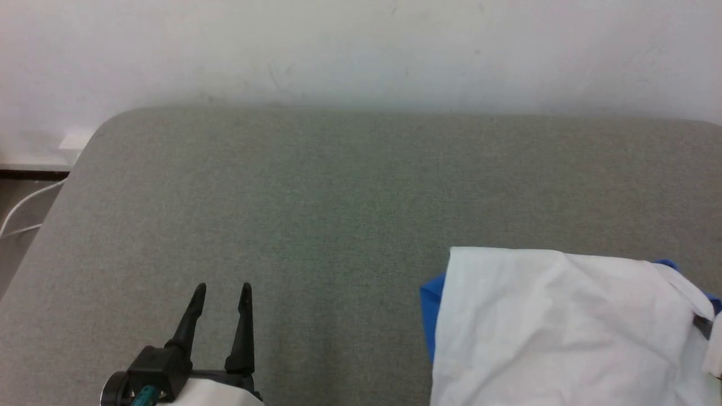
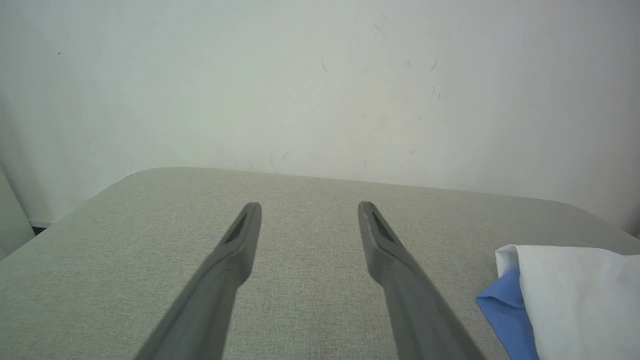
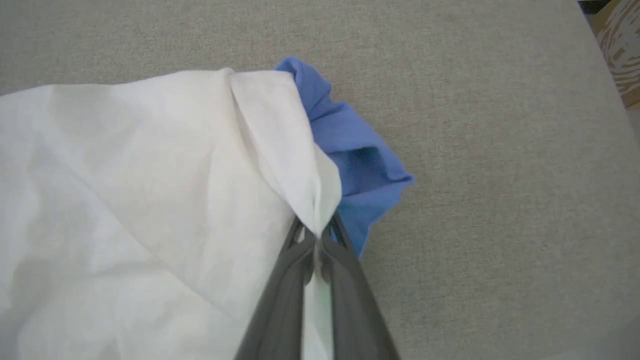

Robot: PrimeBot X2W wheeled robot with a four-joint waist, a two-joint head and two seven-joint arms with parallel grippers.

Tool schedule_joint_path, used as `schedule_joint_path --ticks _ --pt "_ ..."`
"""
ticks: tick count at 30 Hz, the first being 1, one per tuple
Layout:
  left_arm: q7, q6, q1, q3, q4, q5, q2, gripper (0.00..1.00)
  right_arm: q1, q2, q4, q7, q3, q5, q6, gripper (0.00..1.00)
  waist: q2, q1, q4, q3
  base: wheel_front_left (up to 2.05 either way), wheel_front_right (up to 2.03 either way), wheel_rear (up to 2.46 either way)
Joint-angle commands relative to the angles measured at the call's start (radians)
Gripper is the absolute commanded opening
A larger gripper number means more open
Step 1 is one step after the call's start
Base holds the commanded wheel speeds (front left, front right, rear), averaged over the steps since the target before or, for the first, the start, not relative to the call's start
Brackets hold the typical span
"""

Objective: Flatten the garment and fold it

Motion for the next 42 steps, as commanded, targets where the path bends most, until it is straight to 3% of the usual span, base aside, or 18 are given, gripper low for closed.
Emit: schedule_joint_path --ticks 1,5,8,16,21,27,28,29,30,36,42 --pt "-0.005 -0.007 0.012 0.002 0.006 0.008 -0.002 1.0 0.007 0.008 -0.018 0.012 -0.02 -0.012 -0.001 0.0 0.0 0.0 -0.009 -0.006 0.0 0.0 0.0" --pt "-0.005 -0.009 0.014 0.001 0.014 0.006 -0.002 1.0 0.011 0.052 -0.059 0.064 -0.033 0.007 -0.001 0.0 0.0 0.0 -0.017 -0.009 0.0 0.0 0.0" --pt "-0.005 -0.009 0.013 -0.004 0.02 0.003 -0.002 1.0 0.013 0.123 -0.12 0.159 -0.002 0.076 -0.001 0.0 0.0 0.0 -0.022 -0.011 0.0 0.0 0.0" --pt "-0.005 -0.006 -0.004 -0.011 0.022 -0.007 -0.002 1.0 0.014 0.228 -0.33 0.339 0.199 0.238 -0.001 0.0 0.0 0.0 -0.019 -0.002 0.0 0.0 0.0" --pt "-0.005 -0.007 -0.028 -0.022 0.021 -0.013 -0.002 1.0 -0.031 0.285 -0.328 0.306 0.306 0.254 -0.001 0.0 0.0 0.0 -0.001 0.02 0.0 0.0 0.0" --pt "-0.005 -0.006 -0.065 -0.037 0.026 -0.023 -0.002 1.0 -0.107 0.314 -0.206 0.163 0.394 0.179 -0.001 0.0 0.0 0.0 0.02 0.059 0.0 0.0 0.0" --pt "-0.005 -0.005 -0.07 -0.039 0.027 -0.025 -0.002 1.0 -0.119 0.316 -0.18 0.134 0.402 0.164 -0.001 0.14 0.0 0.0 0.022 0.066 0.0 0.0 0.0" --pt "-0.005 -0.004 -0.074 -0.04 0.028 -0.026 -0.002 1.0 -0.129 0.322 -0.155 0.104 0.41 0.16 -0.001 0.49 0.0 0.0 0.024 0.072 0.0 0.0 0.0" --pt "-0.005 -0.002 -0.077 -0.042 0.028 -0.028 -0.002 1.0 -0.139 0.327 -0.133 0.077 0.418 0.162 -0.001 1.0 0.0 0.0 0.025 0.078 0.0 0.0 0.0" --pt "-0.005 0.006 -0.088 -0.033 0.028 -0.029 -0.002 1.0 -0.183 0.297 -0.096 -0.083 0.529 0.154 -0.001 1.0 0.0 0.0 0.015 0.101 0.0 0.0 0.0" --pt "-0.005 0.01 -0.093 -0.017 0.026 -0.025 -0.002 1.0 -0.197 0.177 -0.192 -0.287 0.673 0.046 -0.001 1.0 0.0 0.0 -0.021 0.101 0.0 0.0 0.0"
